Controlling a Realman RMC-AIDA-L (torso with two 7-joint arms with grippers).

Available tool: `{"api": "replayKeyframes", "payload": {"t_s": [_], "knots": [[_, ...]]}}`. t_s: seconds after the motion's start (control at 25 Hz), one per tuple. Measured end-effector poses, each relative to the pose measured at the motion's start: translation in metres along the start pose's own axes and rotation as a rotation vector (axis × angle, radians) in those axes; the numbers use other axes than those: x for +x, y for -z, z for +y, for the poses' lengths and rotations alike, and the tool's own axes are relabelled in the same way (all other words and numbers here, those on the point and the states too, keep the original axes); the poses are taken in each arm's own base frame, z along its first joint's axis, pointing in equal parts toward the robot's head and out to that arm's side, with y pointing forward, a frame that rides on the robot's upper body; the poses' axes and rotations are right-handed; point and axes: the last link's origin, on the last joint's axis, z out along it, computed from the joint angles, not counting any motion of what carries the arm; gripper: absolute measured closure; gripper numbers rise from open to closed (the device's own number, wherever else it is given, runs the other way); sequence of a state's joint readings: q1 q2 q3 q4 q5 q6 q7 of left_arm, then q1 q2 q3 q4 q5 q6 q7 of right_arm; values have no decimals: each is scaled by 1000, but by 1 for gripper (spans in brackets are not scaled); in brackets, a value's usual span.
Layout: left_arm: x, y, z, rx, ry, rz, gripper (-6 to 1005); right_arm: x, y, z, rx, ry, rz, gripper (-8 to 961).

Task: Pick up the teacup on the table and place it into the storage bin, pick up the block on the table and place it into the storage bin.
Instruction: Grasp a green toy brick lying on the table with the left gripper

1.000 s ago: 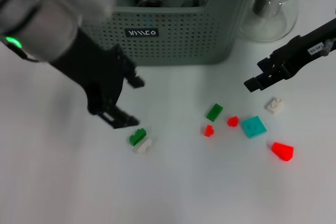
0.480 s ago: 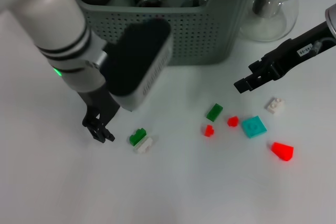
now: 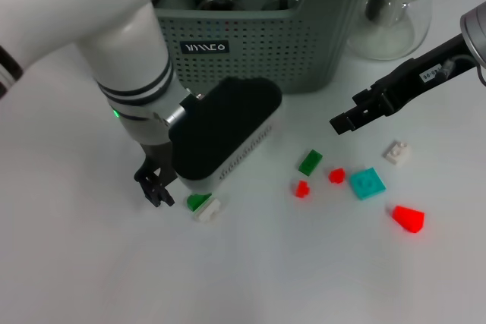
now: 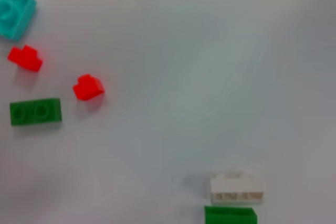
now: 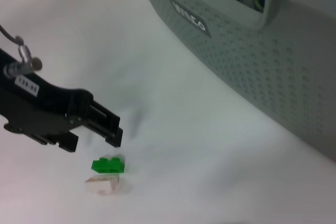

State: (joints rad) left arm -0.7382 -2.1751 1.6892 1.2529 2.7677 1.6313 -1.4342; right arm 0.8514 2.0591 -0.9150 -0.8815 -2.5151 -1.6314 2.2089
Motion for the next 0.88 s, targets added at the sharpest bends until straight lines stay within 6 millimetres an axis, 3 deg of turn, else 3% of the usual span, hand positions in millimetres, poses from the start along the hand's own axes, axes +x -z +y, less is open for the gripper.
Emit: {"api": "replayKeyframes", "payload": {"t_s": [0.44, 0.88], "knots": [[16, -12, -4, -38, -63, 8, 274, 5, -3, -1, -3, -2, 3, 138], [18, -19, -10, -53, -52, 18, 274, 6, -3, -2, -1, 2, 7, 138]]}}
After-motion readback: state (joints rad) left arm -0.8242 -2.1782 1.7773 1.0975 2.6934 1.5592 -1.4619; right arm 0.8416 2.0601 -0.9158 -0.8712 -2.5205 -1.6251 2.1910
